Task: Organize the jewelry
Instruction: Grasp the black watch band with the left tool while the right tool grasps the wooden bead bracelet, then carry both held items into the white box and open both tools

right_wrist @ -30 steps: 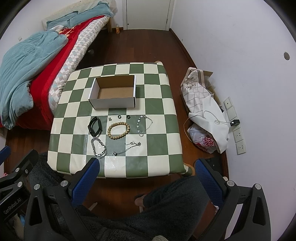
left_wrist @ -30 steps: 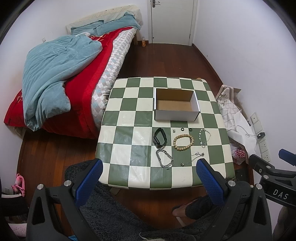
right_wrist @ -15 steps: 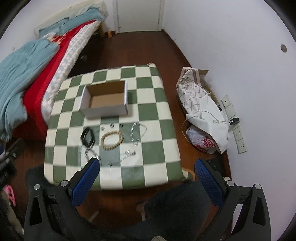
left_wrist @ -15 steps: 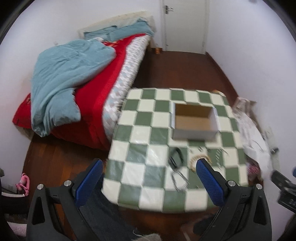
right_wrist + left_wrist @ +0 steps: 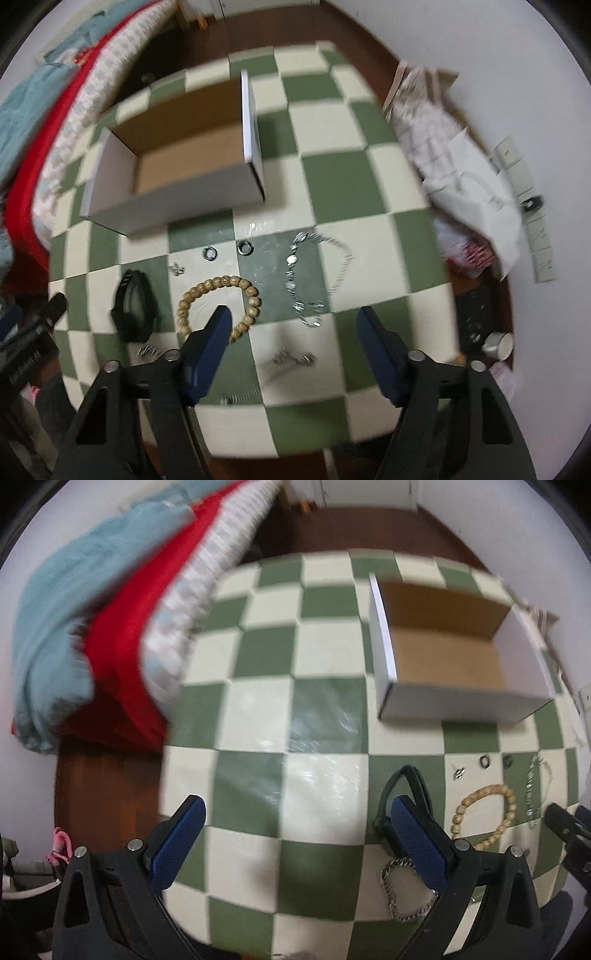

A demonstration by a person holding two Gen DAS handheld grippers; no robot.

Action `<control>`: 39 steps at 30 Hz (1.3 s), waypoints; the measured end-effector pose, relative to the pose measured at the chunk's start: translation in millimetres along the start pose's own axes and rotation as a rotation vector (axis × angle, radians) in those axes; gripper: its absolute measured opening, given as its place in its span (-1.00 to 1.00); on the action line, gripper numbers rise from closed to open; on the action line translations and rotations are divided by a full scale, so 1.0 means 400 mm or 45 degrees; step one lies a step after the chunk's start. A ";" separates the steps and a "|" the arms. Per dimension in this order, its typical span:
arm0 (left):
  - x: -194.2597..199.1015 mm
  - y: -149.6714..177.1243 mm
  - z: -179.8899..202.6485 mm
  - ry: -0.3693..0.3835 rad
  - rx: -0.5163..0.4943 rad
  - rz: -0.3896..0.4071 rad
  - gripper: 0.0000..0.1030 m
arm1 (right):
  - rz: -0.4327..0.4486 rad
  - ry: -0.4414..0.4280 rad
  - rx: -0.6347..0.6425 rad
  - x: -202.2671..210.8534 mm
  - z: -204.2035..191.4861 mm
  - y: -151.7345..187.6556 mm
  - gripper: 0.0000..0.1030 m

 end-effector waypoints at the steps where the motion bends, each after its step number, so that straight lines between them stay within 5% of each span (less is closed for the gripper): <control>1: -0.028 -0.003 0.006 0.034 0.002 -0.030 0.98 | -0.029 -0.005 -0.006 -0.029 -0.014 0.002 0.21; 4: -0.084 -0.006 0.031 0.104 -0.006 -0.065 0.95 | -0.083 -0.030 -0.021 -0.091 -0.046 0.006 0.11; 7: -0.121 -0.007 0.061 0.112 -0.058 -0.092 0.58 | -0.112 -0.036 -0.014 -0.125 -0.075 0.015 0.01; 13: -0.146 0.003 0.100 0.132 -0.146 -0.071 -0.39 | -0.087 0.039 0.014 -0.140 -0.117 0.025 -0.05; 15: -0.143 0.005 0.106 0.146 -0.160 -0.072 -0.95 | -0.059 0.057 0.036 -0.136 -0.132 0.029 -0.11; 18: -0.139 0.009 0.109 0.131 -0.171 -0.044 -0.95 | -0.018 0.057 0.056 -0.127 -0.155 0.043 -0.31; 20: -0.138 0.012 0.109 0.130 -0.167 -0.028 -0.96 | -0.004 0.057 0.067 -0.118 -0.166 0.047 -0.81; 31: -0.065 0.043 0.084 0.147 -0.127 0.064 -1.00 | 0.106 -0.056 0.016 0.000 -0.161 0.067 -0.82; 39: 0.077 0.000 0.090 0.180 -0.108 0.227 -1.00 | 0.266 -0.112 0.039 0.131 -0.123 -0.007 -0.82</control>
Point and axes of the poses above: each gripper's, at about its wrist camera, not at the fingertips, and x roughly against the way its jaws point, z to its right, y to its underside, the point moved 4 cm from there along -x, roughly the way its jaws point, and after that the axes turned 9 degrees about y, right-handed, at the moved point
